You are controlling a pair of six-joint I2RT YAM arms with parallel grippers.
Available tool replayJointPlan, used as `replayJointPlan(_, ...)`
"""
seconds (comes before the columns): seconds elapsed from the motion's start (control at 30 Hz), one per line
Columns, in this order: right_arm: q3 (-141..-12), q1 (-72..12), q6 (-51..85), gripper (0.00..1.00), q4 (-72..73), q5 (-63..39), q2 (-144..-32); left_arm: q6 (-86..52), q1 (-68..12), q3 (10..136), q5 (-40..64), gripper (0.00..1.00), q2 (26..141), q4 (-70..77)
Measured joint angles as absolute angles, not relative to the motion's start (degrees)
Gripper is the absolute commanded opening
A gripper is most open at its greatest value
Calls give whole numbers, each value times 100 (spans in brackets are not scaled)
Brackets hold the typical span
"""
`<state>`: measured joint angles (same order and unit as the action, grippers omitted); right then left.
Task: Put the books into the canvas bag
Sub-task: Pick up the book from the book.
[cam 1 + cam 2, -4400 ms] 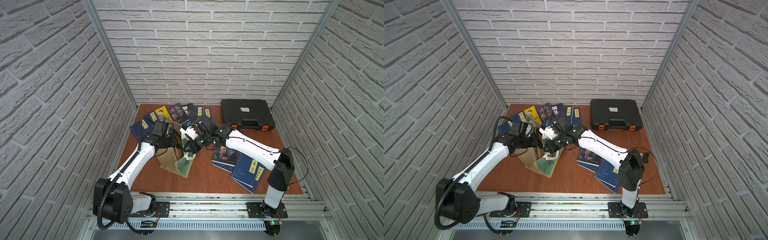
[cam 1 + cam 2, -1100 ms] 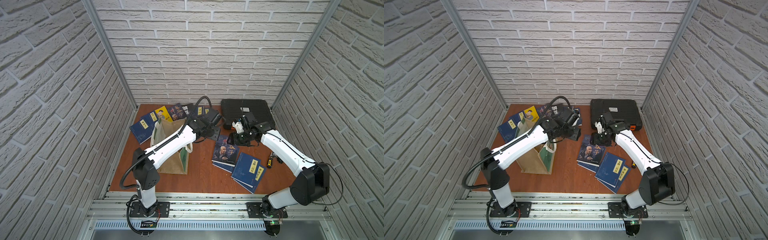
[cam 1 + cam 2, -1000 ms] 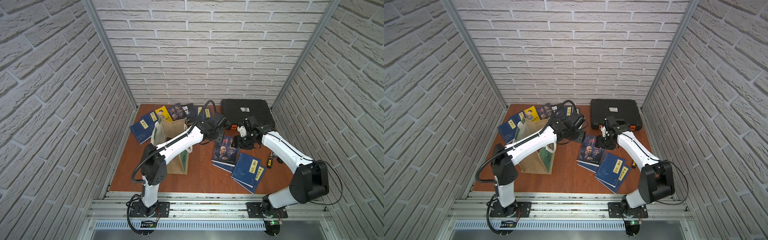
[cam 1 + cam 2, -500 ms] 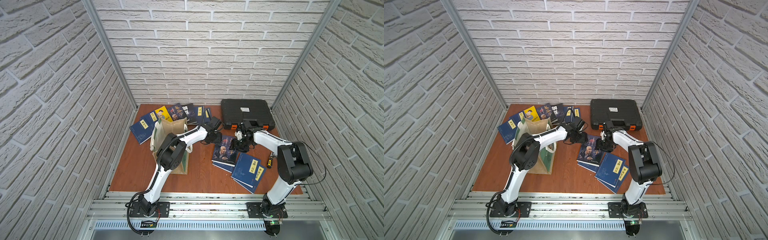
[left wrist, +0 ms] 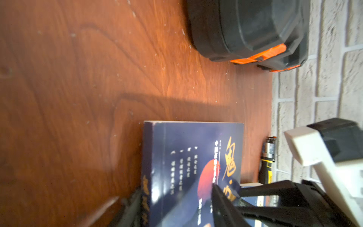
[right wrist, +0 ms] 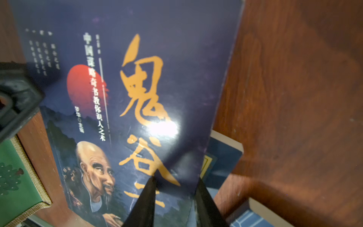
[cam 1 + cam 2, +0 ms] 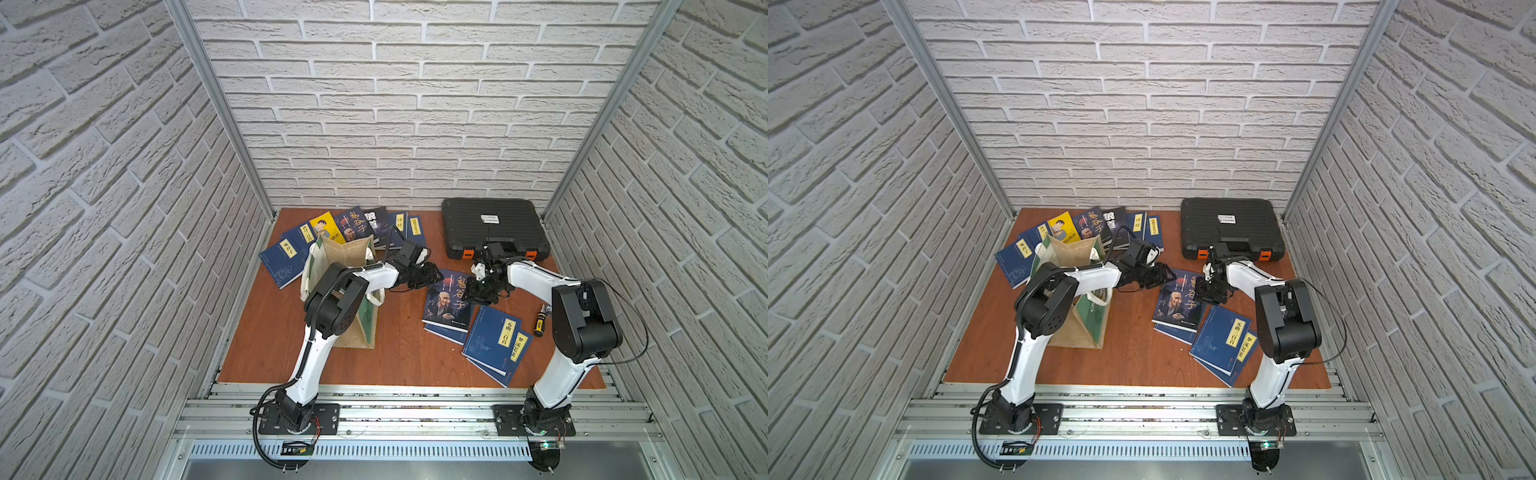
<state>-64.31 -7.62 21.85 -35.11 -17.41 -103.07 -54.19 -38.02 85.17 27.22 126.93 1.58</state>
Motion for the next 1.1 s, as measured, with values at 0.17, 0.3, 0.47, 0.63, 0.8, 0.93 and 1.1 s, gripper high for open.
replayJointPlan(0.17,-6414,-744,2209,29,-3468,-1800,-10304,-5561,-3782,8208,2893,24,12523,272)
replayJointPlan(0.3,-6403,-738,2213,30,-3439,-1837,-10300,-5594,-3795,8145,2993,5,12206,301)
replayJointPlan(0.47,-6379,-760,2213,35,-3415,-1957,-10235,-5334,-3881,8169,2877,0,11861,25)
replayJointPlan(0.63,-6368,-832,2211,41,-3636,-1959,-9795,-4873,-3983,8488,2733,0,11533,-766)
replayJointPlan(0.8,-6580,-884,2224,46,-4049,-1981,-8823,-4237,-4080,8818,2309,0,10713,-1743)
replayJointPlan(0.93,-6987,-950,2274,48,-4270,-2025,-8112,-3782,-4077,8914,1798,0,9782,-2265)
replayJointPlan(1.1,-7485,-1315,2467,50,-4453,-2069,-7627,-3208,-4056,8934,917,0,8407,-2794)
